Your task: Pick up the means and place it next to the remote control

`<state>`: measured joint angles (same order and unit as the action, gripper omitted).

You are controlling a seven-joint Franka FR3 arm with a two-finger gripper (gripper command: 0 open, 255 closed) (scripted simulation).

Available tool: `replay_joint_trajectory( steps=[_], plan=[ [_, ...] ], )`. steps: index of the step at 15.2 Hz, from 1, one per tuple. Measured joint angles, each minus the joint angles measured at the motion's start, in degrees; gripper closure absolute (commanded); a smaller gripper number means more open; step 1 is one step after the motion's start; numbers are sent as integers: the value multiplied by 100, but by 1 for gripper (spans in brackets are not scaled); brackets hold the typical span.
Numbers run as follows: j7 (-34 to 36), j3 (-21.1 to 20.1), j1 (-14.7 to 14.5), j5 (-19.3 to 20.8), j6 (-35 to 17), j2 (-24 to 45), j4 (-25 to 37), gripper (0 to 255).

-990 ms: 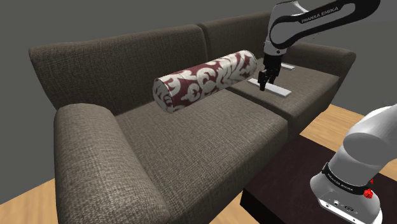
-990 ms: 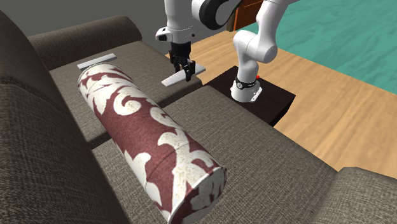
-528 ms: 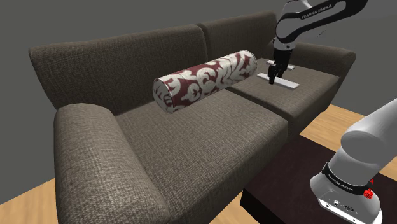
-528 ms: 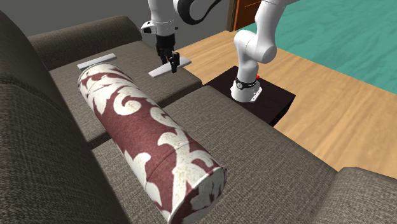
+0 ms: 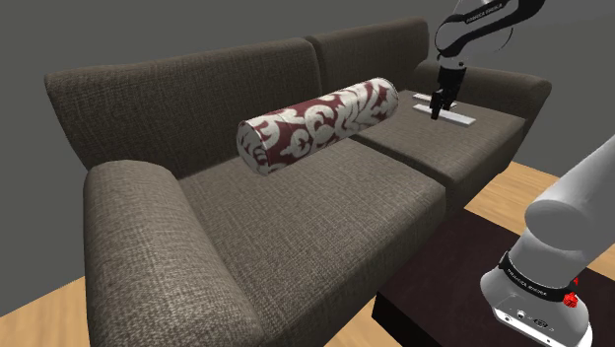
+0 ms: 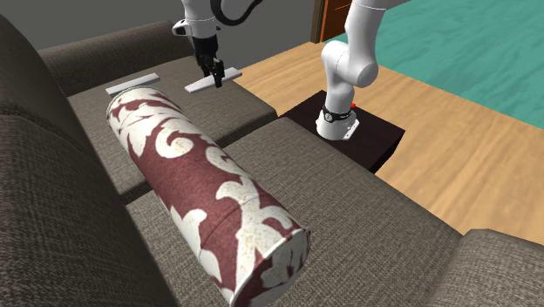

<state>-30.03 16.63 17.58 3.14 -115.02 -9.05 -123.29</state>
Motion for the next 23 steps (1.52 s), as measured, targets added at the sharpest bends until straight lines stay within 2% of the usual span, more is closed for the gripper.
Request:
replay_joint_trajectory(
  steps=[4, 11, 18, 21, 23],
  plan=[
    [-584, 305, 188, -184, 11, 618, 616, 255],
    [-1556, 658, 642, -707, 354, 1884, 2126, 255],
    [-2383, 764, 1422, -1334, 1021, 3413, 4189, 255],
    [-2619, 720, 1920, -1609, 1576, 4276, 5579, 255],
    [-2677, 691, 2048, -1685, 1602, 4537, 5852, 255]
  ],
)
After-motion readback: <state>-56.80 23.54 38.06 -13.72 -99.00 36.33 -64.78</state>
